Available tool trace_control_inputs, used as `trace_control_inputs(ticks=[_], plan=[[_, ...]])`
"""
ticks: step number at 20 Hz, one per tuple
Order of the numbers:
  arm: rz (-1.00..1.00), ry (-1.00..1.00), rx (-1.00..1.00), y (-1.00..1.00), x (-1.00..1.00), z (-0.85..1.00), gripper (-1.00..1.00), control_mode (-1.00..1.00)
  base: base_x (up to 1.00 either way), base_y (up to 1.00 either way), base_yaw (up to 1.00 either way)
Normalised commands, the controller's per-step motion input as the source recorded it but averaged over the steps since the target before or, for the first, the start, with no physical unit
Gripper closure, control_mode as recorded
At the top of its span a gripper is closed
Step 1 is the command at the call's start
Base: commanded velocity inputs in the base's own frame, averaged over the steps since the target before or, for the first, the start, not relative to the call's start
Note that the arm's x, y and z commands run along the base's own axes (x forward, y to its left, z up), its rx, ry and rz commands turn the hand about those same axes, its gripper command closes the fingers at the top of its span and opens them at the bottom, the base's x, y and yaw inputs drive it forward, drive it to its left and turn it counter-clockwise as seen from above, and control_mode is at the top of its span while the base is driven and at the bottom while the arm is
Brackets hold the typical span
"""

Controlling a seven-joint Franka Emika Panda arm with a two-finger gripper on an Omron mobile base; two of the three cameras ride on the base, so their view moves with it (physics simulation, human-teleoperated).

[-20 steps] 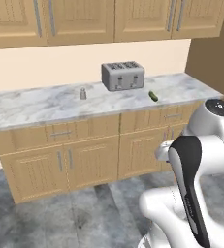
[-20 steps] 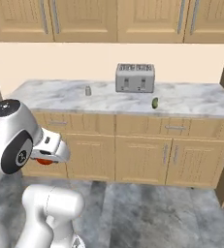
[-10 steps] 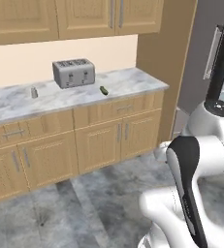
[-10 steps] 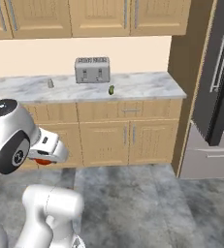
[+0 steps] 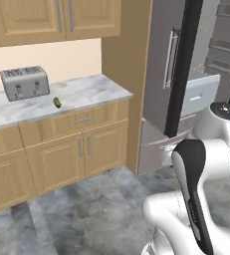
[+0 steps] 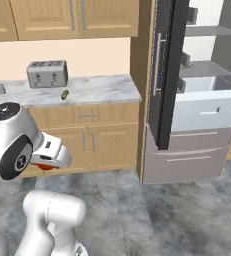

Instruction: Place the tomato and cucumber inside the fridge drawer. Close the drawer after placing the vegetables.

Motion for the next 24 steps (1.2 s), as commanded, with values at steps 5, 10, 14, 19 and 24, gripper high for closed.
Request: trace_control_inputs(ticks=[5, 10, 14, 19, 24], plan=[[0.00, 0.00, 0.00, 0.00, 0.00, 0.00, 1.00, 1.00, 0.68, -1.00, -0.04], [0.00, 0.00, 0.00, 0.00, 0.00, 0.00, 1.00, 1.00, 0.85, -1.00, -0.01], [0.00, 0.00, 0.00, 0.00, 0.00, 0.00, 1.00, 1.00, 0.88, -1.00, 0.00], [0.00, 0.00, 0.00, 0.00, 0.00, 0.00, 1.00, 1.00, 0.79, -0.99, 0.00], [0.00, 0.00, 0.00, 0.00, 0.00, 0.00, 1.00, 1.00, 0.98, -0.86, 0.05]])
